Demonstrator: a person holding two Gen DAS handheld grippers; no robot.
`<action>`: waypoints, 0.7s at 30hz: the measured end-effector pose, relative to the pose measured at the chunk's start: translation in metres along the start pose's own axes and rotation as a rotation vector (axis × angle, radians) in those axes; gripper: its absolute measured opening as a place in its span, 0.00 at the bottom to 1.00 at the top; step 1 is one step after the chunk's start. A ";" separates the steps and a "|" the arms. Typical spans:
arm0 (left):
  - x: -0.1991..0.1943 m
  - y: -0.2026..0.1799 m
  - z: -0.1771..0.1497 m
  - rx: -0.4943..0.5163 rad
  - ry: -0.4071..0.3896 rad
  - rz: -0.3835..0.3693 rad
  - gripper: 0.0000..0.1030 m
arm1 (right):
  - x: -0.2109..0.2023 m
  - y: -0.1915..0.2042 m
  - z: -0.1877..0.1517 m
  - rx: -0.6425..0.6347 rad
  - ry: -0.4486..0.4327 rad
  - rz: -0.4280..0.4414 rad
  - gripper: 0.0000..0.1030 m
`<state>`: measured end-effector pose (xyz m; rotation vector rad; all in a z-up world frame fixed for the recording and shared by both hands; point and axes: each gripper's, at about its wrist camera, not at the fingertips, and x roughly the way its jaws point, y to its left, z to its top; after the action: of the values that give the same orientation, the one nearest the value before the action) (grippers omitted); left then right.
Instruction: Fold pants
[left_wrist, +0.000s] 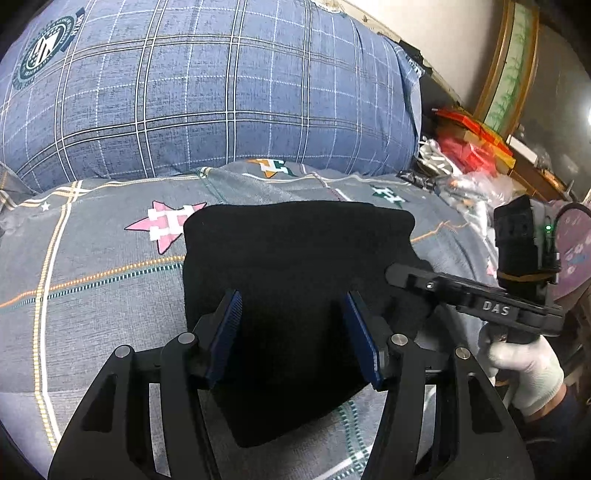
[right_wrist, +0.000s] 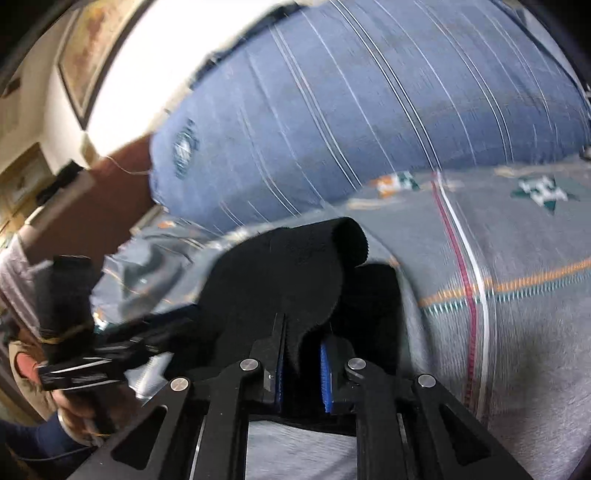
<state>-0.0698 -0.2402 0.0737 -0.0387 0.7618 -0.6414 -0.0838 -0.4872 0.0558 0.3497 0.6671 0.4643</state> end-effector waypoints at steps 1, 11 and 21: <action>0.001 0.001 -0.002 0.005 -0.002 0.007 0.57 | 0.005 -0.004 -0.002 0.014 0.004 -0.002 0.14; -0.005 -0.002 0.000 0.004 -0.008 0.043 0.57 | -0.023 0.010 0.006 -0.035 -0.088 -0.109 0.34; -0.020 -0.006 0.008 -0.001 -0.037 0.089 0.57 | -0.027 0.037 0.008 -0.113 -0.090 -0.052 0.44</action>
<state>-0.0787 -0.2357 0.0934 -0.0172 0.7244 -0.5541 -0.1085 -0.4711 0.0920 0.2439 0.5590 0.4322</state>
